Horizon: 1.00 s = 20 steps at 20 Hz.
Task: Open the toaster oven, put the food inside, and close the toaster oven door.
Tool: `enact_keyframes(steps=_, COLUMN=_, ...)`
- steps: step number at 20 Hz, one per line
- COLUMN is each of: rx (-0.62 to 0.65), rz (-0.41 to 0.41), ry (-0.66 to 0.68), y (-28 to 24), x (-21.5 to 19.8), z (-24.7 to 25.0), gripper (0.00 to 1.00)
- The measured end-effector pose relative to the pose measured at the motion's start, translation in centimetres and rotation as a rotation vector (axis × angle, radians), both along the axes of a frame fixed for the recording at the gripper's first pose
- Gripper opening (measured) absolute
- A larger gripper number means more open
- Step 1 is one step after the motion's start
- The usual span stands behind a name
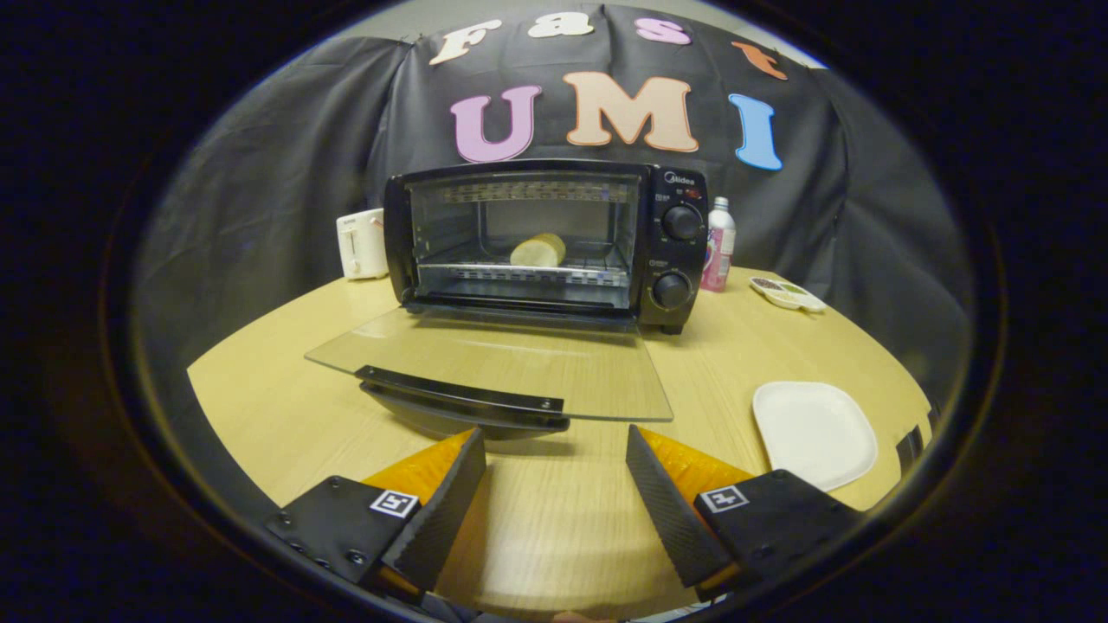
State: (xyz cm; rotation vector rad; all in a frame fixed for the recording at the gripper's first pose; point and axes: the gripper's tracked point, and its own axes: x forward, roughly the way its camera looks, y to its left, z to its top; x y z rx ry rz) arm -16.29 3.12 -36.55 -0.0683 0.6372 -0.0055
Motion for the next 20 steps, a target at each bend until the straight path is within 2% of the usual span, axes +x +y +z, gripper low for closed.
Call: enact_keyframes(steps=20, rx=0.047, rz=0.036, ry=-0.124, y=1.2, x=2.8, z=4.9, gripper=1.0)
